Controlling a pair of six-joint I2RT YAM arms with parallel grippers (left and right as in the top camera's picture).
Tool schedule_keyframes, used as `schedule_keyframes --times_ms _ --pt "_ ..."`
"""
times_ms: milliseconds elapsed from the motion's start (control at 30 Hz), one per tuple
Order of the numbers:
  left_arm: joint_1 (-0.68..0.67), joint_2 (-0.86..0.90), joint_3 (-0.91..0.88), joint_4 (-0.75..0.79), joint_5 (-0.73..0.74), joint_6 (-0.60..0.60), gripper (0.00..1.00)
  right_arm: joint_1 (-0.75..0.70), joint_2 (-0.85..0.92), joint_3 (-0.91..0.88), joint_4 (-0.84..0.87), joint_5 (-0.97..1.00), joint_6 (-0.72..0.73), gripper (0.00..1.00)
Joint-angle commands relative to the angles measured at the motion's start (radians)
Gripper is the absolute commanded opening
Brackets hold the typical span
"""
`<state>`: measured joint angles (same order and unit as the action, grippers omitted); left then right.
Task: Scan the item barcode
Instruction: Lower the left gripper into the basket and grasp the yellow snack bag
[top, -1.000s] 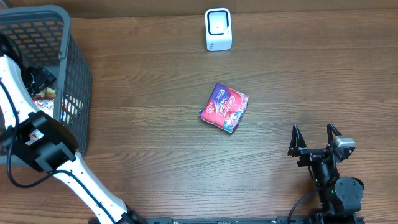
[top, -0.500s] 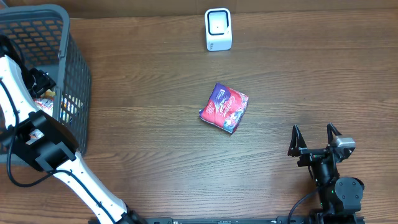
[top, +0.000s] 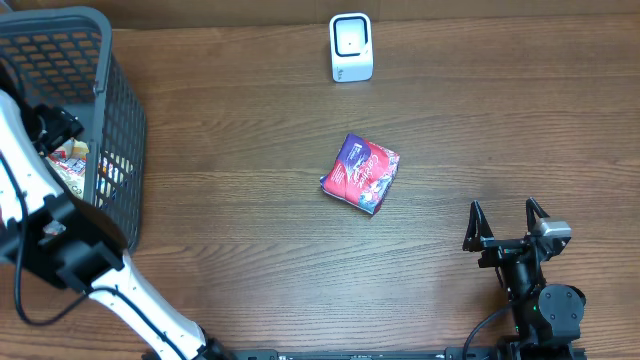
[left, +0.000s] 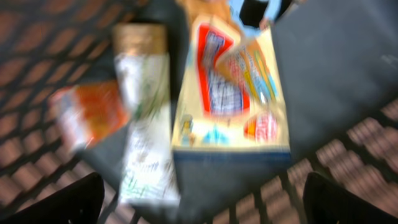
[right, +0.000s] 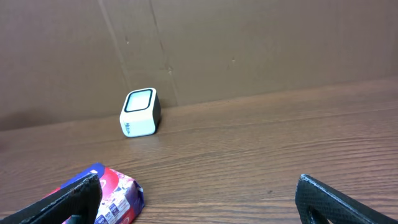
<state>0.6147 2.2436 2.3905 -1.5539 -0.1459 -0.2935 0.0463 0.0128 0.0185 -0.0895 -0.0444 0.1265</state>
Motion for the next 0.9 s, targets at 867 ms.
schedule_keyframes --times_ms 867 --pt "0.009 -0.371 -0.401 -0.135 0.049 -0.005 0.88 -0.003 -0.01 -0.01 0.007 0.01 -0.004 1.0"
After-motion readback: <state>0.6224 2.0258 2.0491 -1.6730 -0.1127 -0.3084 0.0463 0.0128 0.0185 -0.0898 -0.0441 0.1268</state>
